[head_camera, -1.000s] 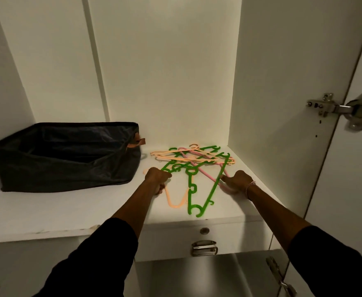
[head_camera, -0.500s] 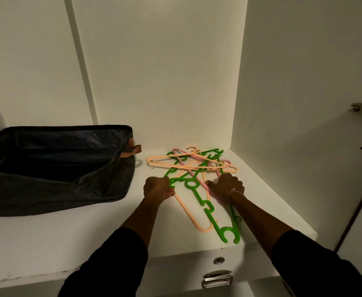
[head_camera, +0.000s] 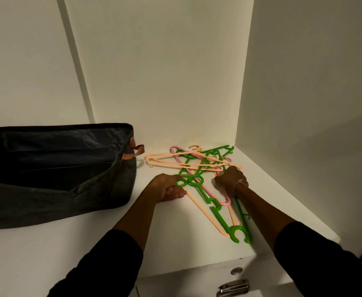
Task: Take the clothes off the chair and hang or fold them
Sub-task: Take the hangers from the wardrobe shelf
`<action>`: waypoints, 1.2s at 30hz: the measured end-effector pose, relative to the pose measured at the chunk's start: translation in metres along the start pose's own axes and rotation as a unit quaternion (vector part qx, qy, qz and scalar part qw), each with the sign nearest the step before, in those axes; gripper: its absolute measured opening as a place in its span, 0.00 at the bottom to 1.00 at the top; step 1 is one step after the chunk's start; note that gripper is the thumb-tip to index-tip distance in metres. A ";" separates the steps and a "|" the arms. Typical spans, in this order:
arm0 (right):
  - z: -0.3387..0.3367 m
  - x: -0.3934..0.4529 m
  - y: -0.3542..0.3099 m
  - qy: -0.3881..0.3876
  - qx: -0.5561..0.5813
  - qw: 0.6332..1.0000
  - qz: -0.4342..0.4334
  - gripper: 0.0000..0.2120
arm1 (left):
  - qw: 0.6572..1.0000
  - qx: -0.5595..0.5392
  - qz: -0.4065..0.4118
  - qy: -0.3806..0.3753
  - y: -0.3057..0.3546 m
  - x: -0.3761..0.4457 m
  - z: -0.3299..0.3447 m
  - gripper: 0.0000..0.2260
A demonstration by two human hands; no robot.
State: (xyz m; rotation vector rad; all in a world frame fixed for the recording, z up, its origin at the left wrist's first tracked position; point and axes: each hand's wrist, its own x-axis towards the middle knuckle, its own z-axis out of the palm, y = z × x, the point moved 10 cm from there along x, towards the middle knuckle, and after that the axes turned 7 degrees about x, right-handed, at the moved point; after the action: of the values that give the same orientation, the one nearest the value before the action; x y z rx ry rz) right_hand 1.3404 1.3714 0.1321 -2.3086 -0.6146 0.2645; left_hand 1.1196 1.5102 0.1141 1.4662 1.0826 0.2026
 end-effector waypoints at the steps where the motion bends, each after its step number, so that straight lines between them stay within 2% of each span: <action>1: -0.002 0.001 0.000 0.004 0.008 1.000 0.000 0.20 | 1.000 0.009 0.004 -0.004 0.001 0.000 0.002 0.20; 5: -0.004 0.005 -0.002 0.000 0.042 0.999 -0.007 0.17 | 0.999 0.009 0.038 0.001 0.013 0.003 0.008 0.19; 9: -0.007 0.008 -0.017 -0.035 0.193 0.981 -0.005 0.15 | 0.989 -0.139 0.046 -0.028 0.031 -0.003 0.025 0.18; 11: -0.010 0.006 -0.026 -0.045 0.218 0.975 -0.003 0.16 | 0.975 -0.215 0.040 -0.046 0.035 -0.009 0.038 0.18; 14: -0.002 0.009 -0.018 -0.058 0.224 0.973 0.020 0.26 | 0.948 -0.314 0.042 -0.008 0.031 -0.006 0.037 0.17; 17: 0.006 0.016 -0.005 -0.068 0.215 0.973 0.047 0.33 | 0.930 -0.364 0.057 0.012 0.031 -0.001 0.033 0.15; 19: -0.008 0.012 -0.012 -0.022 0.233 0.971 0.047 0.38 | 0.919 -0.389 0.049 0.026 0.028 0.007 0.031 0.15; 21: -0.029 0.005 -0.021 0.047 0.216 0.975 0.023 0.39 | 0.912 -0.406 0.053 0.025 0.027 0.014 0.032 0.14; 23: -0.042 -0.002 -0.041 0.080 0.166 0.981 -0.056 0.37 | 0.904 -0.425 0.048 0.016 0.024 0.019 0.035 0.15; 25: -0.038 -0.007 -0.065 0.045 0.099 0.984 -0.140 0.38 | 0.897 -0.439 0.040 0.011 0.022 0.021 0.039 0.16; 27: -0.012 -0.007 -0.077 -0.042 0.033 0.986 -0.161 0.37 | 0.891 -0.451 0.043 0.004 0.024 0.021 0.041 0.17; 29: 0.025 -0.002 -0.055 -0.135 -0.051 0.981 -0.132 0.36 | 0.884 -0.464 0.046 -0.011 0.029 0.022 0.045 0.19; 30: 0.040 0.006 -0.040 -0.155 -0.069 0.979 -0.113 0.43 | 0.881 -0.469 0.051 -0.015 0.031 0.023 0.045 0.21; 32: 0.063 0.023 -0.016 -0.168 -0.077 0.978 -0.100 0.61 | 0.874 -0.482 0.059 -0.006 0.030 0.025 0.043 0.24; 33: 0.064 0.025 -0.016 -0.157 -0.090 0.978 -0.107 0.62 | 0.875 -0.480 0.061 -0.002 0.029 0.028 0.042 0.26; 36: 0.038 -0.009 -0.052 -0.115 -0.101 0.975 -0.160 0.57 | 0.900 -0.431 0.063 0.016 0.023 0.027 0.048 0.32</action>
State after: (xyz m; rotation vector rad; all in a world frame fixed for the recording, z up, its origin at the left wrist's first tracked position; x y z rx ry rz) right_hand 1.3009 1.4219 0.1411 -2.3428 -1.1637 0.3307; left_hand 1.1782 1.5007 0.1095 0.7214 0.7560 0.7040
